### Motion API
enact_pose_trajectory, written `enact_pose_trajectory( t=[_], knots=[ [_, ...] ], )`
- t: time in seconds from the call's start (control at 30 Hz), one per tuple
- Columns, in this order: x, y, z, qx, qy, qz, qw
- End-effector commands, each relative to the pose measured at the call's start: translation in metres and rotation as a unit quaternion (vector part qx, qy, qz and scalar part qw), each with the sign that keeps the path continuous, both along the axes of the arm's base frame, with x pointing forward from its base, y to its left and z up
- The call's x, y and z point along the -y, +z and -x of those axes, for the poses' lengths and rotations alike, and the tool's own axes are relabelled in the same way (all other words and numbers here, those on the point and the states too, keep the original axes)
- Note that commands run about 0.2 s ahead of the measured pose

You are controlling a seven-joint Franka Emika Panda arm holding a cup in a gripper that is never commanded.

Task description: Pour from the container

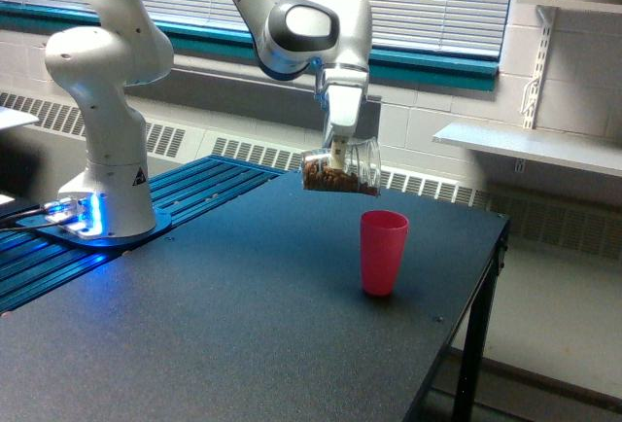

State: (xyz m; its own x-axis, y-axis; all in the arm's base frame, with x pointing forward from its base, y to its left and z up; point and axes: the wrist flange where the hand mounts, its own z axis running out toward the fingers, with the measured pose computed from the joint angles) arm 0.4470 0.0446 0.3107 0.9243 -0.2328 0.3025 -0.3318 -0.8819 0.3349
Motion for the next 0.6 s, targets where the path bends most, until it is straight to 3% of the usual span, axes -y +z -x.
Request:
enact_pose_trajectory(
  t=[0.03, 0.6],
  knots=[
    [-0.0063, 0.001, -0.0027, 0.001, -0.001, 0.011, 0.9999],
    [-0.0131, 0.0029, -0.0089, -0.01, 0.006, 0.04, 0.9991]
  ],
)
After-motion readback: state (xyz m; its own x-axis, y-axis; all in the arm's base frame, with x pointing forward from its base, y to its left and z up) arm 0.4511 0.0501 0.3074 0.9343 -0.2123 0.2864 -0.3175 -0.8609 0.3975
